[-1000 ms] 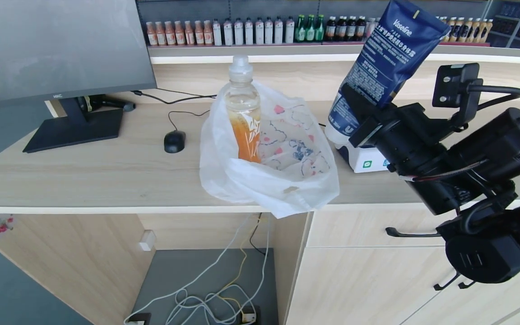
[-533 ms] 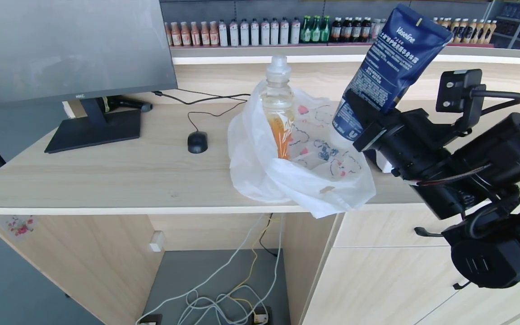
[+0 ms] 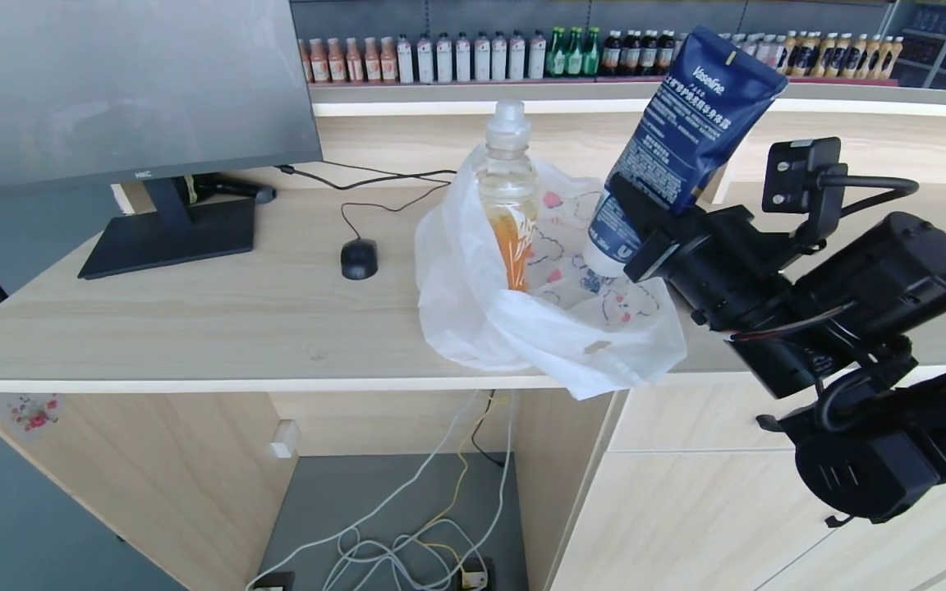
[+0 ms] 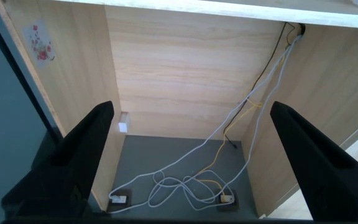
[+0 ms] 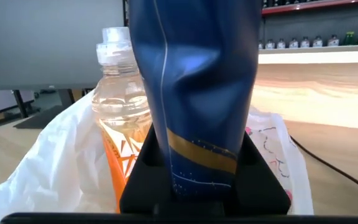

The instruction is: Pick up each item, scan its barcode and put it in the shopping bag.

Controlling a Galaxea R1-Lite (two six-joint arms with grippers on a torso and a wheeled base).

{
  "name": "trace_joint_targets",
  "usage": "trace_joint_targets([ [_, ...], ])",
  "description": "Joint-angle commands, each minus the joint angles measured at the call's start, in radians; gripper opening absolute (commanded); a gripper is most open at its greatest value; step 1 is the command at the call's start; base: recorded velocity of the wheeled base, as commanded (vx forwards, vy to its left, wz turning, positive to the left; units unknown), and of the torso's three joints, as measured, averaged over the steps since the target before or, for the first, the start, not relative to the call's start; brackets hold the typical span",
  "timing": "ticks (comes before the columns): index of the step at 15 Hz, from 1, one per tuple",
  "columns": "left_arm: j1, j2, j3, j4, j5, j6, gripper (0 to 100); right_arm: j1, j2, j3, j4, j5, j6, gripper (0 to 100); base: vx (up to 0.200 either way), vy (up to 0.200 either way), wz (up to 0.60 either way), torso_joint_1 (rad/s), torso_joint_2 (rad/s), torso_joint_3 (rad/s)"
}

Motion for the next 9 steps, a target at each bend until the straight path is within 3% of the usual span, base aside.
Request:
trace_joint_targets([
  [1,0.0,0.0,0.0,0.0,0.0,0.0,100,-0.005,0.079,-0.021,0.0,0.001,0.0,0,0.0,0.0,0.0,0.0,0.0,0.0],
  [9,0.0,0.0,0.0,0.0,0.0,0.0,100,-0.054,0.197,-0.097,0.0,0.001,-0.001,0,0.0,0.0,0.0,0.0,0.0,0.0],
])
